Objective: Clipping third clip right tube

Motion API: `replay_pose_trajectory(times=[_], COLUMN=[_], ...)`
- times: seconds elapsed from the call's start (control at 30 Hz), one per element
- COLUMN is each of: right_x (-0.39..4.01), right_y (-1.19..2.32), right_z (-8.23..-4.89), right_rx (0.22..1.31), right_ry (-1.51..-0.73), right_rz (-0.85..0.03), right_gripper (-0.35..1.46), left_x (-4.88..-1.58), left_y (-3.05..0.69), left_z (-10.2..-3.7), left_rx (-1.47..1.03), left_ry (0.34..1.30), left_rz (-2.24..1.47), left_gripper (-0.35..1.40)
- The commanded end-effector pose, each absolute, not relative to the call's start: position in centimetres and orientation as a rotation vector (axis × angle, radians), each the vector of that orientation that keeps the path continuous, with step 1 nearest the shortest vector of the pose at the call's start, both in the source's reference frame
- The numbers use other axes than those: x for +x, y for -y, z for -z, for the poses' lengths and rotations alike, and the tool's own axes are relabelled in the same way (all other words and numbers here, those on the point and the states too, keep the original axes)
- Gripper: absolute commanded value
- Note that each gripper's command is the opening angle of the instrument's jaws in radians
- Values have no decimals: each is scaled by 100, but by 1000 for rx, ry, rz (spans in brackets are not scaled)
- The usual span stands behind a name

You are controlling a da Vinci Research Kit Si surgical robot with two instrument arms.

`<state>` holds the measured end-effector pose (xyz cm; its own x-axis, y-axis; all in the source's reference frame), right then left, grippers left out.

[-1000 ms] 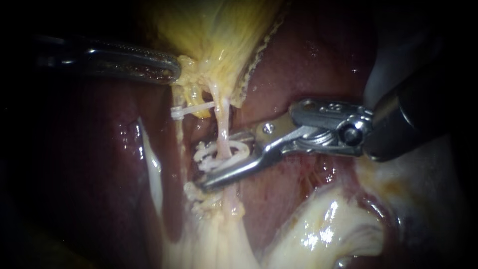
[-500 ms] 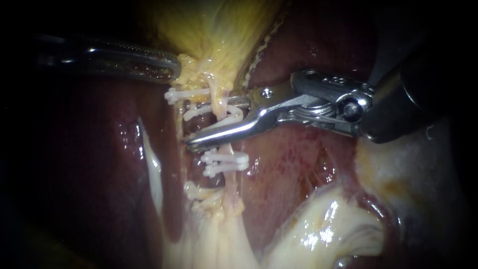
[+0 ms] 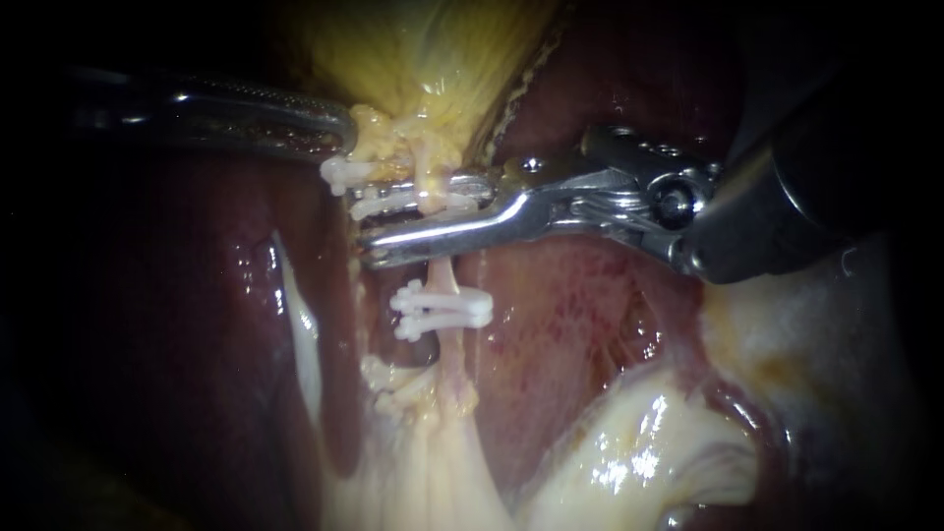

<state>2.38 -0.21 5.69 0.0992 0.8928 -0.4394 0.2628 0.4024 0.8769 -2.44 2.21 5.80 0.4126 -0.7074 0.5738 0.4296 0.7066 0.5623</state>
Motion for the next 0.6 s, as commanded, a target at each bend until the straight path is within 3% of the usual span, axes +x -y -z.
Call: replay_pose_trajectory(times=[0.03,0.13,0.23,0.33,0.6], right_x=[237,234,231,231,231], right_y=[21,20,20,20,19], right_z=[-570,-571,-571,-572,-573], right_rx=[1108,1111,1132,1186,1187], right_ry=[-1435,-1434,-1429,-1395,-1392], right_rz=[-645,-642,-627,-668,-677], right_gripper=[26,11,-35,-35,-35], left_x=[-244,-244,-244,-244,-244], left_y=[-221,-221,-221,-221,-221], left_z=[-580,-580,-580,-580,-580], left_rx=[353,353,353,353,354], left_ry=[889,889,889,889,889], left_rz=[734,734,734,734,734], left_gripper=[-35,-35,-35,-35,-35])
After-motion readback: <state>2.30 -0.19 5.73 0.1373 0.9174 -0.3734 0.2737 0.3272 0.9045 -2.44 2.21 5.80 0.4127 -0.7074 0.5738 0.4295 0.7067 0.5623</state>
